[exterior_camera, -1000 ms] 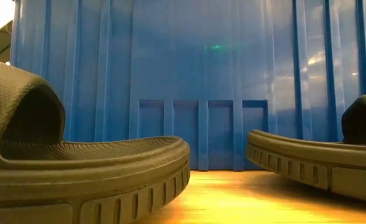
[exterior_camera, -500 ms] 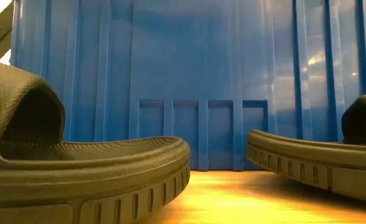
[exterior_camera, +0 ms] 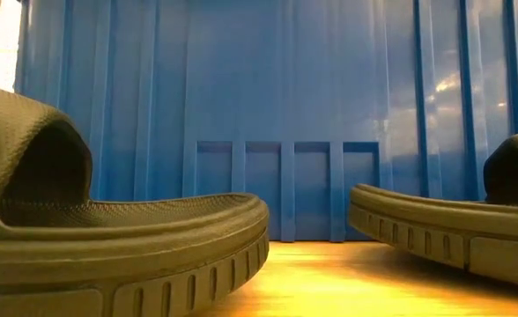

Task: Pick and place slides into bin
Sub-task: Put the black slide into the blue bin

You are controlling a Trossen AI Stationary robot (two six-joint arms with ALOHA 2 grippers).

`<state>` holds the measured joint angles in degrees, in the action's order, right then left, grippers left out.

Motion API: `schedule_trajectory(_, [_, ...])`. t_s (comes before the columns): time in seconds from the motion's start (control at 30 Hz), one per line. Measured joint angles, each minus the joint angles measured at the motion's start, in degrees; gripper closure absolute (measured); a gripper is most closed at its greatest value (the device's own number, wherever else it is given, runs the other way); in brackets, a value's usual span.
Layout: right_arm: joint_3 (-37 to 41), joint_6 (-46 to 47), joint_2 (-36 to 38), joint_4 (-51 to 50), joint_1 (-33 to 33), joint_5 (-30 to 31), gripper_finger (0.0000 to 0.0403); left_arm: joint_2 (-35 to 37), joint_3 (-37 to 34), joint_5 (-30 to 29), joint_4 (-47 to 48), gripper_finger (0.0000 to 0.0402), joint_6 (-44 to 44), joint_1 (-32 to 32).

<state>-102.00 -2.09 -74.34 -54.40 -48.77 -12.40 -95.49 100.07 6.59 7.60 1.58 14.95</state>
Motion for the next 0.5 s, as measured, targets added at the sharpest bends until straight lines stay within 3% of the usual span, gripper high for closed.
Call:
schedule_trajectory(0.13, [0.02,-1.58,1.13,1.04,0.00,0.00,0.0328,4.31,-0.02,-0.08,0.35,0.0187,7.00,0.08])
schedule_trajectory(0.3, [0.02,-1.60,3.13,1.65,0.00,-0.73,0.0333,10.56,-0.09,0.65,0.72,0.0177,8.59,0.04])
schedule_trajectory(0.37, [0.02,-0.25,4.36,3.07,0.00,-4.59,0.0336,13.05,-0.09,0.66,0.76,0.0176,8.32,-0.01])
schedule_trajectory(0.5, [0.02,-1.34,7.51,7.39,0.04,-18.26,0.0337,17.71,-0.10,0.59,5.23,0.0176,5.55,0.06])
